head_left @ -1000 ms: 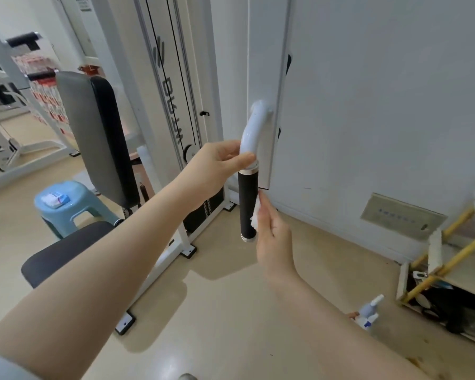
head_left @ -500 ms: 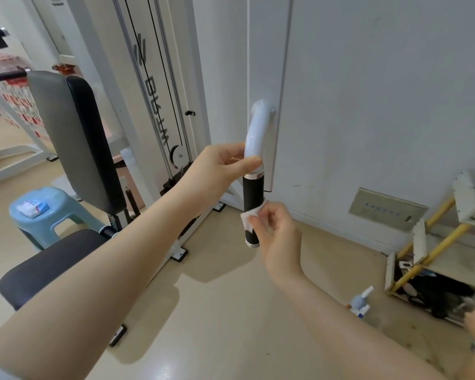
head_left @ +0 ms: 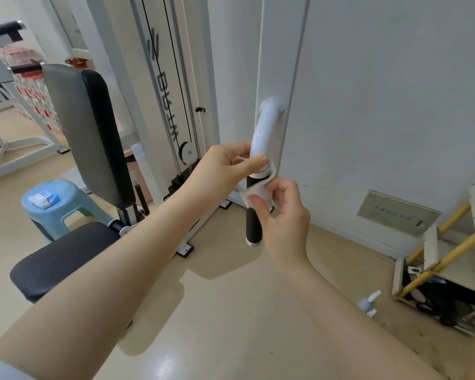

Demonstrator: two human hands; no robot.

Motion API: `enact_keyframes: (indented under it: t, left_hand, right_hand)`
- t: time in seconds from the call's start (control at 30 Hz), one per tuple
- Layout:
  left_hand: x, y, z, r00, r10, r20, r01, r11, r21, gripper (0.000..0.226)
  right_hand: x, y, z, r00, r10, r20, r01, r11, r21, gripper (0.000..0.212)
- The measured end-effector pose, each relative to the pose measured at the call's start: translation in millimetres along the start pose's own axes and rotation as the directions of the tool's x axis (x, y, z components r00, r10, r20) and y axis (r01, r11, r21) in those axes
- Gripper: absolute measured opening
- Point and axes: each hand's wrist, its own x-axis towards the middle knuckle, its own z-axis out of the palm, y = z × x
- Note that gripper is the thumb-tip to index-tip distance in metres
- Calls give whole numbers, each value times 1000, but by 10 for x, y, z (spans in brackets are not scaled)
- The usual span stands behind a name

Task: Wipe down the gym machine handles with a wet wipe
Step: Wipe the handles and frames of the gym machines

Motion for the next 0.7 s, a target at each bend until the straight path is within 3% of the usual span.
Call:
enact_keyframes:
  t: [0.17, 0.23, 0.37, 0.53, 0.57, 0.63, 0.7]
  left_hand:
    - [14, -4, 18, 1000, 1, -25, 0, 1000, 26, 13]
    - [19, 7, -2, 1000, -6, -20, 7, 999, 37, 16]
    - [19, 24, -42, 1000, -4, -3, 4, 1000, 16, 16]
    - [32, 0, -49, 1000, 5, -10, -5, 1000, 27, 17]
    - [32, -6, -51, 1000, 7, -9, -6, 1000, 31, 17]
    - [23, -7, -50, 1000, 8, -4, -8, 1000, 18, 18]
    - [20, 6, -42, 1000, 7, 10, -7, 1000, -31, 16]
  right_hand:
    - [-331, 529, 40, 919, 366, 149, -346, 927, -143, 29]
    - [-216, 475, 32, 923, 355, 150, -332, 930, -158, 28]
    - [-6, 199, 28, 988, 95, 121, -79, 988, -130, 41]
    - [-168, 448, -62, 909, 296, 295, -209, 933, -292, 25]
    - [-148, 417, -88, 924, 238, 298, -133, 934, -333, 19]
    - [-60, 264, -133, 960, -103, 261, 210, 881, -425, 14]
    - [57, 139, -181, 857, -453, 245, 509, 671, -538, 8]
